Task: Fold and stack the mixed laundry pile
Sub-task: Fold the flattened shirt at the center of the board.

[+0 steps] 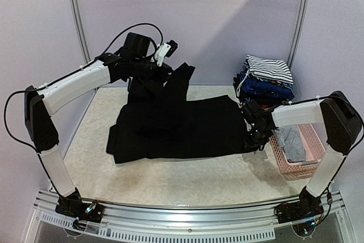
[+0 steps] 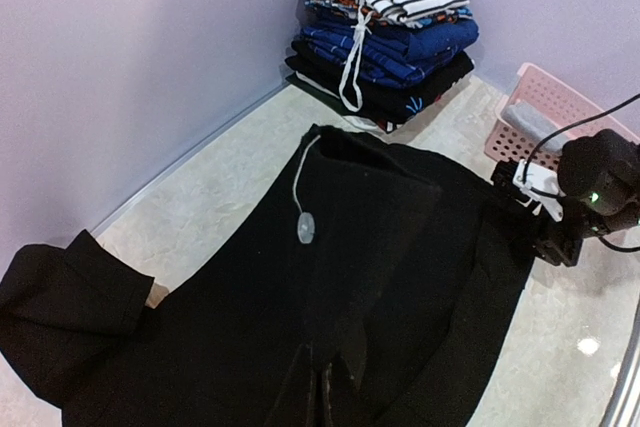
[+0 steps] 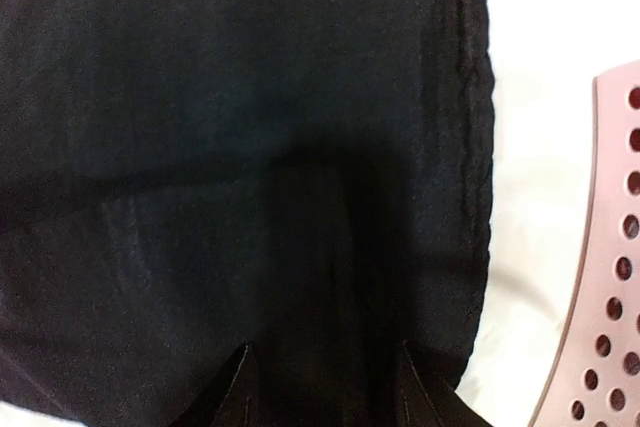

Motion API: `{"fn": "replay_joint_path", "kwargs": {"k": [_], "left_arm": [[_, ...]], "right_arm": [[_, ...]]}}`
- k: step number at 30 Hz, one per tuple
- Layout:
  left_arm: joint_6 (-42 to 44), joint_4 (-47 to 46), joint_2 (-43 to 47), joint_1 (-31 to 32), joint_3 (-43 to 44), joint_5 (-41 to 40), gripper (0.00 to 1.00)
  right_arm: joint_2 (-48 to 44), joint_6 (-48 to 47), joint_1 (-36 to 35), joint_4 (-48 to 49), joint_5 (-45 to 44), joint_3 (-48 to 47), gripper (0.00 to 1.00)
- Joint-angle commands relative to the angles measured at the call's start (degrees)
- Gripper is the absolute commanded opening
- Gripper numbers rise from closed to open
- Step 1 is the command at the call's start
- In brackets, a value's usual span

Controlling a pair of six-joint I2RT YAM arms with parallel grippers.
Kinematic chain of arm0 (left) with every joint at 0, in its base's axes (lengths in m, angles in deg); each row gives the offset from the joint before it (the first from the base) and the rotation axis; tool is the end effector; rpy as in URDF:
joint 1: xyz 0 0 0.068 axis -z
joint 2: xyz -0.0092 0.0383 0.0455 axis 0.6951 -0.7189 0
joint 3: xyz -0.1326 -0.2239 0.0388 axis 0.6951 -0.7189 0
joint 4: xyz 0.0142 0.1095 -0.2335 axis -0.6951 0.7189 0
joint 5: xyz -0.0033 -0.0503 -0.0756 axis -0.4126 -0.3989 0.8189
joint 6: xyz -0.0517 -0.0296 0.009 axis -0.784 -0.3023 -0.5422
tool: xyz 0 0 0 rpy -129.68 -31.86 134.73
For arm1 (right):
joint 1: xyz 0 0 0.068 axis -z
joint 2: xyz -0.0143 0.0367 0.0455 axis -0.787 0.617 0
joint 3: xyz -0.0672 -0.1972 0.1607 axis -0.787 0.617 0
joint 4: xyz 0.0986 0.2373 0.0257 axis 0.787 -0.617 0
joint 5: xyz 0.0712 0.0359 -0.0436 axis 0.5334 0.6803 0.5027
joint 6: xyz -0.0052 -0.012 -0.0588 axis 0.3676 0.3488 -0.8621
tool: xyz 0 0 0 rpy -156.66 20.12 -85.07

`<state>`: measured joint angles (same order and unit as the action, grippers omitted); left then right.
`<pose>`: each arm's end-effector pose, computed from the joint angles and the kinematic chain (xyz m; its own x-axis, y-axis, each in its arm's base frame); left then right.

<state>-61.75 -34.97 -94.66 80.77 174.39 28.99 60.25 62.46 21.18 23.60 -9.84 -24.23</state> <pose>0.3370 -0.2608 0.3443 -0.3758 0.3290 -0.8663 0.7232 0.6887 -0.0521 0.2747 0.1507 0.1275 -0.9216 -0.1162 -0.3704 -0.0858 0.9915 -0.0975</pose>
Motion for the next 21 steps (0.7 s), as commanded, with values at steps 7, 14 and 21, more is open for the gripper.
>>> {"fn": "replay_joint_path", "kwargs": {"k": [7, 14, 21], "left_arm": [[-1.88, -1.62, 3.96, 2.04, -2.12, -0.61, 0.00], [-7.12, -4.12, 4.24, 4.04, -3.09, -1.66, 0.00], [-12.93, -9.10, 1.05, 6.30, -5.44, -4.68, 0.01]], "right_arm": [[1.58, 2.93, 0.32, -9.06, -10.82, -6.42, 0.48], [-9.43, -0.81, 0.40, -0.80, 0.75, -4.55, 0.57], [-23.34, 1.41, 0.46, 11.09, 11.94, -0.47, 0.62]]}}
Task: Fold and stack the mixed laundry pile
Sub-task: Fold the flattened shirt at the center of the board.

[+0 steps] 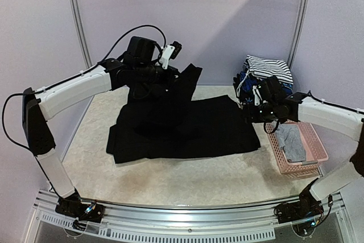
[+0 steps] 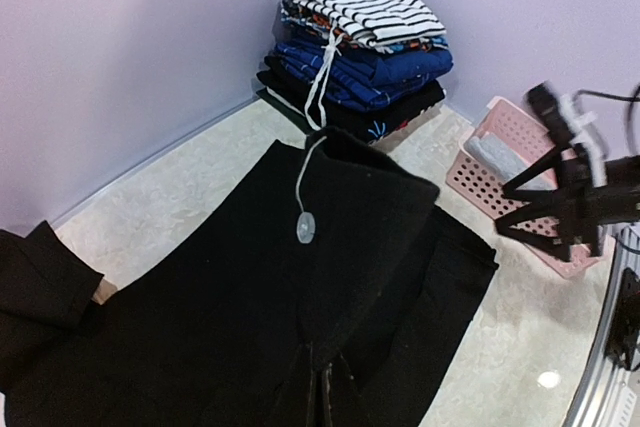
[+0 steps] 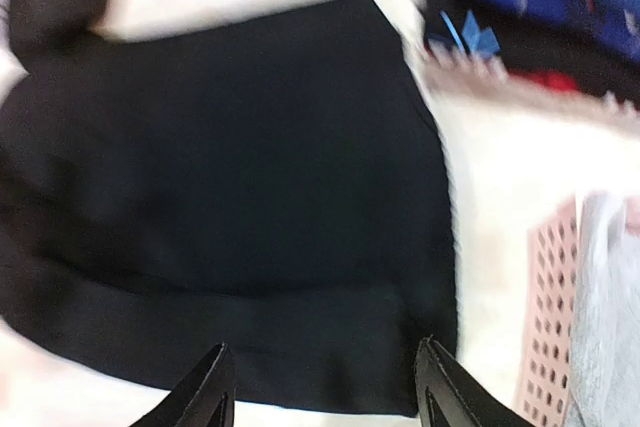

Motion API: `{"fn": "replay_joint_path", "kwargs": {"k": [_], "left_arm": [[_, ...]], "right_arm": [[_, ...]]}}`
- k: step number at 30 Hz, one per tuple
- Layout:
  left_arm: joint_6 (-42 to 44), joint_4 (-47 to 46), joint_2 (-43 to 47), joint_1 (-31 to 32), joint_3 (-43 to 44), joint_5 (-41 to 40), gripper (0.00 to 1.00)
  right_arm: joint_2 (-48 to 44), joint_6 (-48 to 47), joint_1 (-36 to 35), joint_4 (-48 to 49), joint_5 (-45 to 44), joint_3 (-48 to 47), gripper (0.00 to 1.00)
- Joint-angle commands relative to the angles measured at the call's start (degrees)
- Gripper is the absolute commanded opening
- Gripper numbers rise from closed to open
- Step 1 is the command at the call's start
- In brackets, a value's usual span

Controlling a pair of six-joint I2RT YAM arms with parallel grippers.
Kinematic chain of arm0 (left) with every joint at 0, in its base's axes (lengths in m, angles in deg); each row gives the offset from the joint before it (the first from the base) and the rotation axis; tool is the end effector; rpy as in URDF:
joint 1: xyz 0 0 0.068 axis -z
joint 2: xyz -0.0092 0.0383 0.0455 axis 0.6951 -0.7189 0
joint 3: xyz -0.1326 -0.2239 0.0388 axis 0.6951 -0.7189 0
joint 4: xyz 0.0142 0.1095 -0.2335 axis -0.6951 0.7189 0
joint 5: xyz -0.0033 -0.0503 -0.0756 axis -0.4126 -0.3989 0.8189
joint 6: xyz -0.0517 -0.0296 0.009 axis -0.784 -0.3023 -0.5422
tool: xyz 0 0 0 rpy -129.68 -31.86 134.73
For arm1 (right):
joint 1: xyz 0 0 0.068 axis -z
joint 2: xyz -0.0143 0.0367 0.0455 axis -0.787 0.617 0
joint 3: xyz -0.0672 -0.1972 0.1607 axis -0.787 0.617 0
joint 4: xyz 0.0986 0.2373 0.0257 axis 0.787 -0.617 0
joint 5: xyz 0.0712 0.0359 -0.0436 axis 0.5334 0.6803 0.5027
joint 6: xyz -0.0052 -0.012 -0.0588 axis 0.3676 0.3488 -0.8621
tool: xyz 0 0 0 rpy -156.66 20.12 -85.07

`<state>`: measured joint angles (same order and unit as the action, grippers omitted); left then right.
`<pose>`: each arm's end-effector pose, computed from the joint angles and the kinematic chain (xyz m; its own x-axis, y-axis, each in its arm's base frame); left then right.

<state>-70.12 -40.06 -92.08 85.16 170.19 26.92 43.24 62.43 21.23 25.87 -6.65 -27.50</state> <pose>0.3122 -0.2804 0.3459 -0.4168 0.2240 -0.8809 0.7024 0.6946 -0.1557 0.2695 0.1501 0.2330 -0.7574 -0.0131 -0.6528 -0.1153 0.9868 0.1138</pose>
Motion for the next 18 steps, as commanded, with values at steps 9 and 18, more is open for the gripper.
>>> {"fn": "replay_joint_path", "kwargs": {"k": [9, 18], "left_arm": [[-12.62, -12.95, -7.80, 6.56, -3.63, -7.34, 0.01], [-18.31, -17.01, -17.24, 11.34, -1.42, -11.13, 0.06]], "right_arm": [[-11.57, 7.01, 0.34, 17.07, 15.96, 10.14, 0.63], [-14.47, 8.30, 0.35, 17.88, 13.23, 14.90, 0.64]]}}
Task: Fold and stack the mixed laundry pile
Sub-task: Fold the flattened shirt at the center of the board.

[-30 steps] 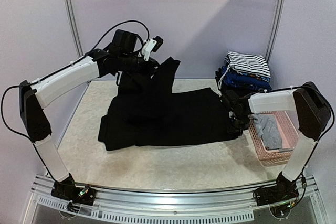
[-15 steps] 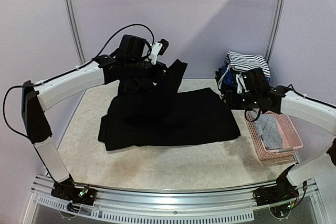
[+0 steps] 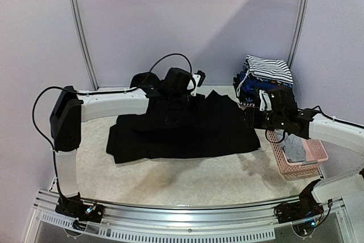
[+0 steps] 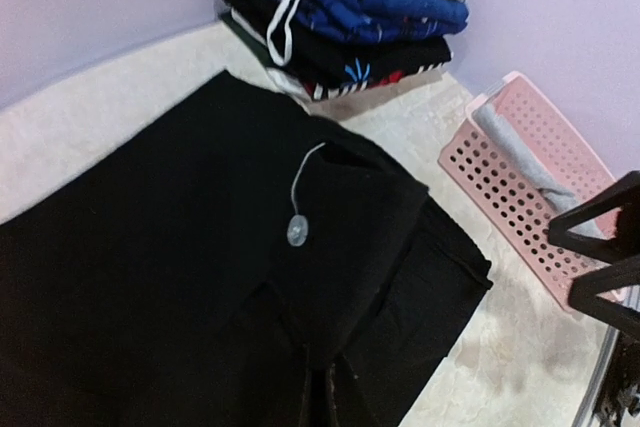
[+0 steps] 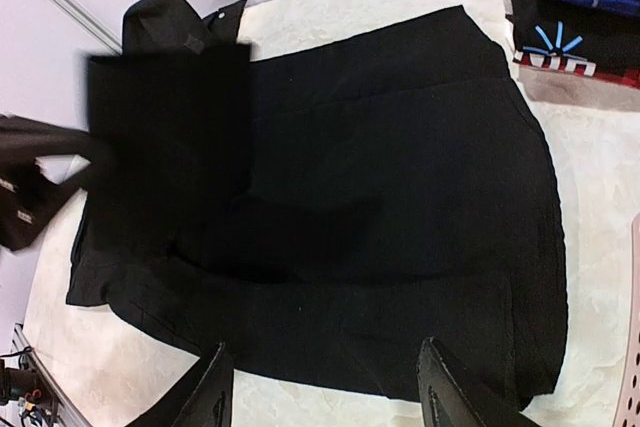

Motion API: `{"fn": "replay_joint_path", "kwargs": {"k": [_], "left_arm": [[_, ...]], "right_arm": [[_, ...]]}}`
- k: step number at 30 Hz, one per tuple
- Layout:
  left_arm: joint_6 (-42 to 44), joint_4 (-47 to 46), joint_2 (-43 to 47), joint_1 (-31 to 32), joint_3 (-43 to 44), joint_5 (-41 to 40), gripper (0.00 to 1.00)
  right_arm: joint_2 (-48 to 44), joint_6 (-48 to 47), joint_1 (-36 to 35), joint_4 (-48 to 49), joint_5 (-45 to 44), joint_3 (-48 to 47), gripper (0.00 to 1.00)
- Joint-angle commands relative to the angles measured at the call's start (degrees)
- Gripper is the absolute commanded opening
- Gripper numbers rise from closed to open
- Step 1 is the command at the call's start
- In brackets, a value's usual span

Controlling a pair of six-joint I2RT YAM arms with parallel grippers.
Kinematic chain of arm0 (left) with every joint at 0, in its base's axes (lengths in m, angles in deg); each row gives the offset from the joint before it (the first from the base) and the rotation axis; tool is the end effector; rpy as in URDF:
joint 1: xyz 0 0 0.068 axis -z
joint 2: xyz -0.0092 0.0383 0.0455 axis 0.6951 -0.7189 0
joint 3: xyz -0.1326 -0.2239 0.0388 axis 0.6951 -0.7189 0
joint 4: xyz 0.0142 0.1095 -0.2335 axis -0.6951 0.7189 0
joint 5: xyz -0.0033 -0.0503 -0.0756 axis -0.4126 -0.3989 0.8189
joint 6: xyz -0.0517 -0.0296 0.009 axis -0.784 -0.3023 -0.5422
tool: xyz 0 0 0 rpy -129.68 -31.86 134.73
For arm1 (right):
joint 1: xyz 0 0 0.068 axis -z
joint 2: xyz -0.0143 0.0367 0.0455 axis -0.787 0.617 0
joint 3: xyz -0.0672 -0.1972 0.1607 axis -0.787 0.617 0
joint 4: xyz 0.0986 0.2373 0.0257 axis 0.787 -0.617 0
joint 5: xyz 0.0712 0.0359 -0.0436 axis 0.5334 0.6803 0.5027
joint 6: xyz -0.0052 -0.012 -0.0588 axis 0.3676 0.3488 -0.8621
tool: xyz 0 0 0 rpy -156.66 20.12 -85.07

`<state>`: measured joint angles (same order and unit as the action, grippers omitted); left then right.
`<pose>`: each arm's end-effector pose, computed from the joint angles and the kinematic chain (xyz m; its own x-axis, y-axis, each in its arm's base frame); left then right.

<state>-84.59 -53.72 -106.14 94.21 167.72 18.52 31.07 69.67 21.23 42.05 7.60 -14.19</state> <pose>0.3057 -0.3655 0.2499 -0.5647 0.1284 -0.8152 0.6019 0.7399 -0.3004 0.2364 0.1433 0.2380 -0.6976 0.1612 -0.6981 -0.2361 0.8682 0.4364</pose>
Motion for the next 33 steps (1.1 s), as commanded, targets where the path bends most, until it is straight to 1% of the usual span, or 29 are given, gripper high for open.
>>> {"fn": "replay_joint_path", "kwargs": {"k": [1, 4, 6, 8, 9, 11, 14, 16, 19, 21, 24, 27, 33], "left_arm": [[-4.27, -4.02, -4.00, 2.84, 1.30, -2.85, 0.06], [-5.46, -5.85, -6.63, 4.32, 2.41, -3.39, 0.08], [-6.14, -6.35, -8.59, 5.02, 3.48, -2.77, 0.13], [-6.49, -6.57, -9.87, 5.48, 4.12, -0.16, 0.17], [-6.56, -9.02, -10.04, 5.77, 3.92, 1.92, 0.19], [-5.98, -9.94, -9.79, 6.61, 3.35, 3.09, 0.27], [-5.12, -8.90, -8.16, 7.27, 2.96, 4.28, 0.38], [-4.37, -9.34, -5.39, 7.31, -0.17, 4.03, 0.44], [-2.59, -10.86, 1.34, 7.31, -6.45, 1.03, 0.53], [-1.08, -9.68, 5.03, 7.23, -9.67, -2.69, 0.58], [0.39, -7.88, 10.74, 7.11, -15.04, -8.62, 0.60], [-0.19, -4.61, 16.47, 6.60, -21.70, -14.32, 0.61], [-7.09, 1.45, 26.40, 4.75, -34.56, -22.48, 0.61]], "right_arm": [[-2.78, 1.04, 0.35, 1.75, -1.40, 2.06, 0.64], [-3.97, 1.15, 0.42, 1.83, -2.17, 3.44, 0.64], [-4.71, 1.01, 0.36, 1.73, -2.97, 4.31, 0.64], [-5.36, 0.98, 0.38, 1.61, -3.06, 5.14, 0.64], [-5.63, 0.97, 0.37, 1.53, -4.60, 5.56, 0.64], [-6.53, 0.98, 0.38, 1.50, -5.95, 6.47, 0.64], [-7.27, 1.07, 0.36, 1.16, -7.46, 7.05, 0.65], [-7.39, 1.05, 0.42, 0.97, -7.96, 7.11, 0.66], [-7.16, 1.52, 0.48, 0.92, -7.94, 7.11, 0.68], [-6.52, 2.13, 0.45, 1.51, -6.08, 7.11, 0.68], [-4.12, 2.75, 0.50, 2.47, 0.30, 6.55, 0.68], [0.36, 4.03, 0.50, 4.11, 5.29, 5.89, 0.67], [10.29, 6.26, 0.47, 9.02, 13.82, 4.10, 0.60]]}}
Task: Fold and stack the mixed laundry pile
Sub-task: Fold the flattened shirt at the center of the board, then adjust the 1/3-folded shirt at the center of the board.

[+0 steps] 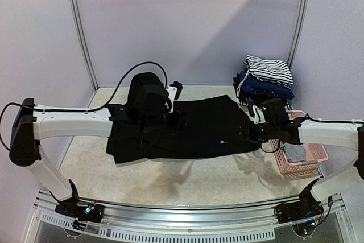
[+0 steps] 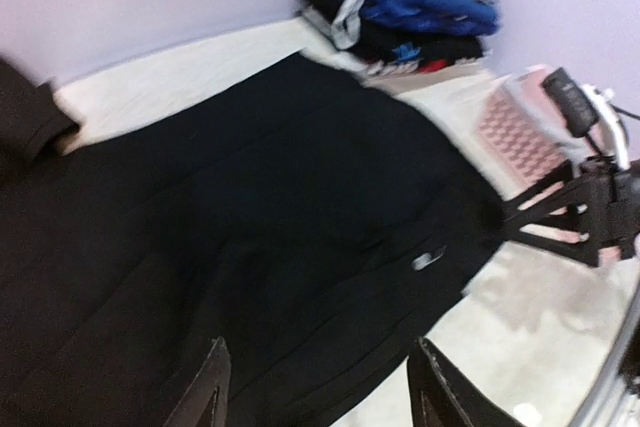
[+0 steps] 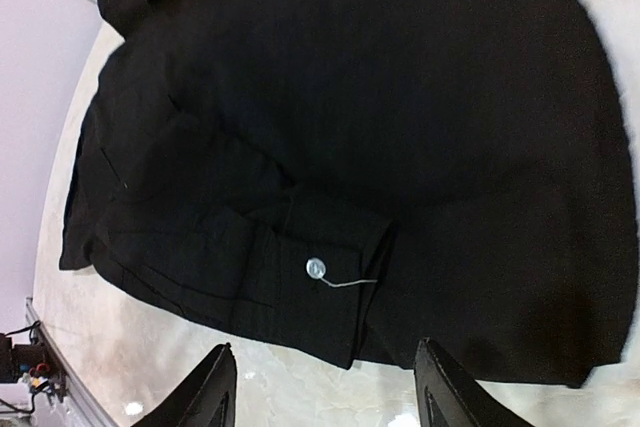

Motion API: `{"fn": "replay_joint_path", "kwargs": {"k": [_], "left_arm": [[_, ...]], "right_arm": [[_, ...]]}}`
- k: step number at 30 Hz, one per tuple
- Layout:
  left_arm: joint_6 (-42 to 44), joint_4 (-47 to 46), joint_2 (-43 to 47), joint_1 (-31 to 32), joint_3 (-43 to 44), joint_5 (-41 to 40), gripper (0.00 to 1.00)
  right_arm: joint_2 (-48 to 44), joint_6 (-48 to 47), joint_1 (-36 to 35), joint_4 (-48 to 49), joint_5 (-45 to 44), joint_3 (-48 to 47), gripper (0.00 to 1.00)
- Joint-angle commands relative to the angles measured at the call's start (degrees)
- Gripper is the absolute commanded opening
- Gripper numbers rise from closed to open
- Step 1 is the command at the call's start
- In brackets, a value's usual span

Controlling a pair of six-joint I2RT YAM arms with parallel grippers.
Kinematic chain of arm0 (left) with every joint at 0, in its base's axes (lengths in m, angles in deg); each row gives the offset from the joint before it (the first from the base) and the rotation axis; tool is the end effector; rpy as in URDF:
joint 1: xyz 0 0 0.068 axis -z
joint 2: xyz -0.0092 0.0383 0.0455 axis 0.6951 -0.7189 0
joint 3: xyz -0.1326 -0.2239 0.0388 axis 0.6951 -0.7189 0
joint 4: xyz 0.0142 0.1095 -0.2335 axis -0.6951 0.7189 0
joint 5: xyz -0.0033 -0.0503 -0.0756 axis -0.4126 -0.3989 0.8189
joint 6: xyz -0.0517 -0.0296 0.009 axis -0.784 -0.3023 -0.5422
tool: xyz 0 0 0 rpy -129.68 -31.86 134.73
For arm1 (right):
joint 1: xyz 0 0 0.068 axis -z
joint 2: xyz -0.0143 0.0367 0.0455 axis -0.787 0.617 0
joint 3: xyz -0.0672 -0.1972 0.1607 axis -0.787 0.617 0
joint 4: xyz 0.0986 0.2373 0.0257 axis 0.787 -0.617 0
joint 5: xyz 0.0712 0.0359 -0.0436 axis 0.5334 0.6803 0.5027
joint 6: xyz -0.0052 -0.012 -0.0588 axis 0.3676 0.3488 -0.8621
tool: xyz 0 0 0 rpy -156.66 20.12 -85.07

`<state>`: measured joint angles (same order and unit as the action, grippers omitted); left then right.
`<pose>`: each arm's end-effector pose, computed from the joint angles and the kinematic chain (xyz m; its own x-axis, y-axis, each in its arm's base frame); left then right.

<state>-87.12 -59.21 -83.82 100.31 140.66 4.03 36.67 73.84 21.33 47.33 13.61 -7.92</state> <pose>0.2189 -0.3067 0.2551 -0.5125 0.0853 -0.8544 0.5167 0.8254 -0.2276 0.2343 0.1469 0.1855 -0.8097 0.1602 -0.5646 -0.1879 0.8406 0.5081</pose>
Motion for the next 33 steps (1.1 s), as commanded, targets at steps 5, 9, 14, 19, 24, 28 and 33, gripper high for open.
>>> {"fn": "replay_joint_path", "kwargs": {"k": [5, 9, 14, 19, 24, 28, 33], "left_arm": [[-15.19, 12.35, 11.40, -3.13, -17.96, -11.91, 0.61], [-23.51, 14.84, 16.85, -3.71, -24.82, -14.57, 0.59], [-31.50, 21.30, 23.69, -3.71, -29.04, -17.08, 0.57], [-40.45, 26.40, 29.57, -3.71, -33.55, -18.70, 0.58], [-48.75, 27.43, 33.92, -3.88, -38.58, -19.28, 0.60], [-54.15, 27.13, 36.77, -5.47, -41.64, -18.12, 0.61], [-57.56, 23.70, 38.08, -6.55, -44.50, -18.70, 0.60]], "right_arm": [[8.82, 1.33, 0.41, 3.33, 6.87, -3.25, 0.59], [8.77, 0.34, 0.34, 1.03, 1.44, -3.70, 0.59], [9.01, 1.61, 0.35, 0.16, -5.39, -2.62, 0.58], [10.14, 2.68, 0.40, 1.33, -7.69, -1.01, 0.57], [10.97, 2.63, 0.34, 2.20, -8.54, -0.05, 0.57], [11.35, 2.52, 0.35, 2.13, -9.10, 0.29, 0.57], [11.92, 2.17, 0.48, 2.25, -11.61, 0.55, 0.57]]}}
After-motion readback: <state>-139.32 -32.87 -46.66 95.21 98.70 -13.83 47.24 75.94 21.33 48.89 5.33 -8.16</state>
